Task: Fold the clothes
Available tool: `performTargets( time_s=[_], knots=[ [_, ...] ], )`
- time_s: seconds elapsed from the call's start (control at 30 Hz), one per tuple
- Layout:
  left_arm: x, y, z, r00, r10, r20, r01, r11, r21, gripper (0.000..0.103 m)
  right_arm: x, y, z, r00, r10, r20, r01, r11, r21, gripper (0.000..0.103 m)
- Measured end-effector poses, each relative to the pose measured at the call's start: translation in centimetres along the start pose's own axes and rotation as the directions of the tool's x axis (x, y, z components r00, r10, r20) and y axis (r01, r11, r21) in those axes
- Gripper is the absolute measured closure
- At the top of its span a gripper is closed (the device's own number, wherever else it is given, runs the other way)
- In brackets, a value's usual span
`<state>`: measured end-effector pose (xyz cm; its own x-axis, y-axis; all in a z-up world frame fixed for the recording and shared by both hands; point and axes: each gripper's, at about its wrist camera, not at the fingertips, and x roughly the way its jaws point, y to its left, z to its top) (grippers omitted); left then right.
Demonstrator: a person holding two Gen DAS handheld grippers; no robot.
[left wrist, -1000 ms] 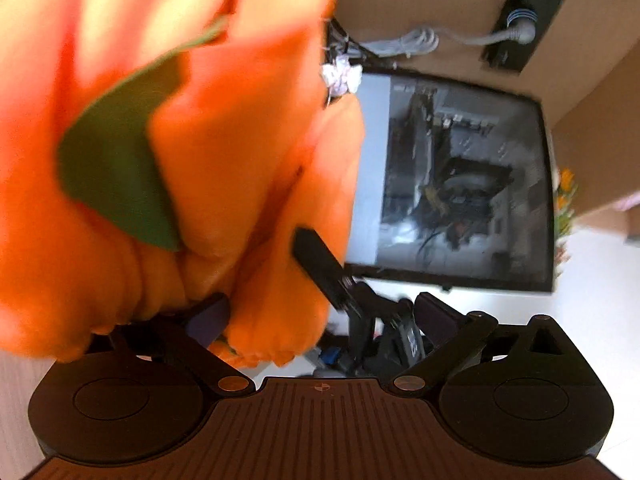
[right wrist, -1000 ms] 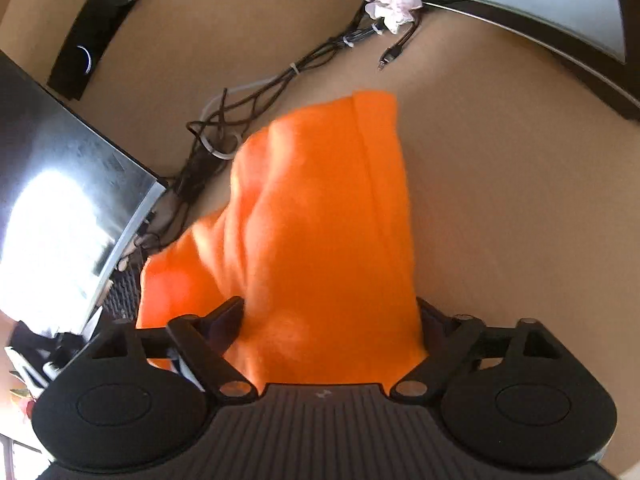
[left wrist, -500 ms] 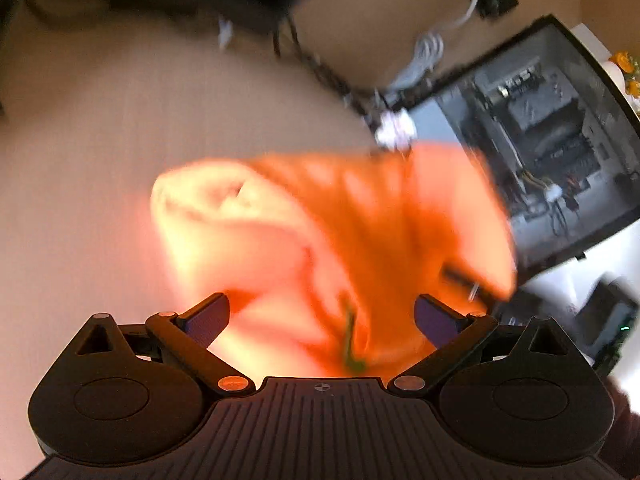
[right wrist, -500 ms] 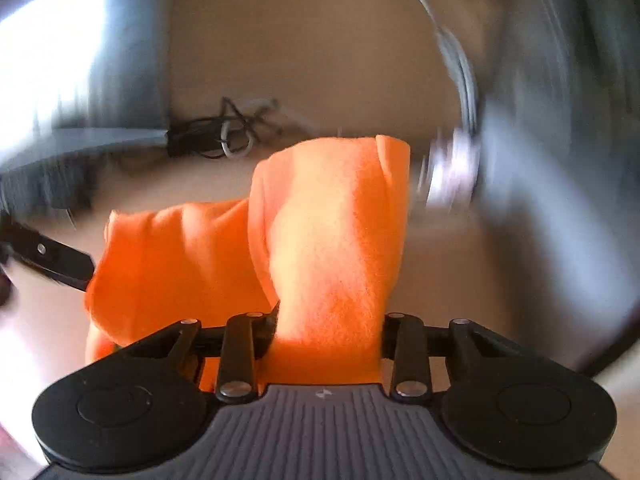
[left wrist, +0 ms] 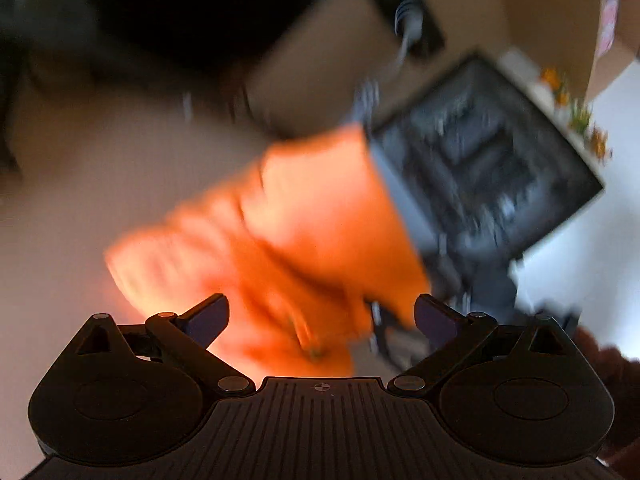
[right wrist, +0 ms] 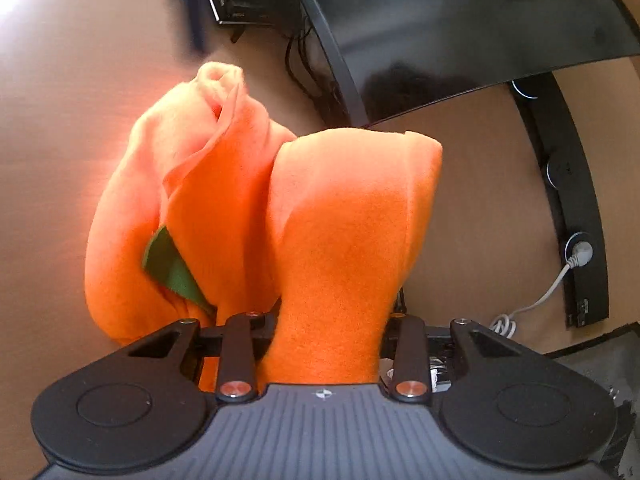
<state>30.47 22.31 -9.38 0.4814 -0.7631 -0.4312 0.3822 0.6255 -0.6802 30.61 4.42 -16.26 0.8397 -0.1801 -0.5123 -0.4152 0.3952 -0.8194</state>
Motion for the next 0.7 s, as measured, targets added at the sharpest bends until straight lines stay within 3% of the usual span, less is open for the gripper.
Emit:
performTargets(
  time_s=[0.1,0.17,0.2,0.3,0.37,0.43,0.5,0.6,0.7],
  knots=[
    [1.5,0.7,2.2,0.991,0.119,0.058,-0.121,0.992,0.042,0.002,-0.1,-1.3,0.2,0.998,0.055,-0.009,-0.054,0.995,0.085,0.069],
    [3.8,1.4,2.3,0.984,0.175,0.026,-0.176,0.981,0.076,0.009,-0.1,-3.3,0.5,0.993,0.120,-0.018,-0.114,0.972,0.206,0.070],
    [5.3,1.4,2.0,0.983,0.185,-0.015,-0.183,0.979,0.091,0.019,0.0,-4.7,0.4,0.988,0.151,-0.021,-0.140,0.951,0.275,0.071],
    [8.1,1.2,0.6,0.980,0.179,-0.090,-0.167,0.978,0.121,0.021,0.0,-8.5,0.6,0.984,0.179,-0.008,-0.159,0.894,0.418,0.072],
    [9.1,0.9,-0.6,0.982,0.144,-0.120,-0.129,0.984,0.126,0.020,-0.5,-9.7,1.6,0.991,0.136,0.014,-0.130,0.900,0.416,0.072],
    [9.6,0.6,-1.8,0.985,0.100,-0.143,-0.082,0.989,0.126,0.019,-0.8,-8.1,2.9,0.998,0.043,0.037,-0.051,0.964,0.260,0.071],
    [9.4,0.1,-2.5,0.985,0.090,-0.148,-0.066,0.984,0.165,0.017,-0.6,-4.5,3.1,0.997,-0.019,0.076,0.015,0.999,0.051,0.071],
    [7.6,0.9,-2.6,0.987,0.061,-0.152,-0.040,0.990,0.136,0.016,0.0,0.3,2.3,0.989,-0.061,0.137,0.089,0.974,-0.207,0.071],
    [3.7,2.4,-2.2,0.992,0.058,-0.115,-0.051,0.997,0.055,0.011,-0.1,4.1,0.3,0.970,-0.079,0.229,0.164,0.910,-0.381,0.068]
  ],
)
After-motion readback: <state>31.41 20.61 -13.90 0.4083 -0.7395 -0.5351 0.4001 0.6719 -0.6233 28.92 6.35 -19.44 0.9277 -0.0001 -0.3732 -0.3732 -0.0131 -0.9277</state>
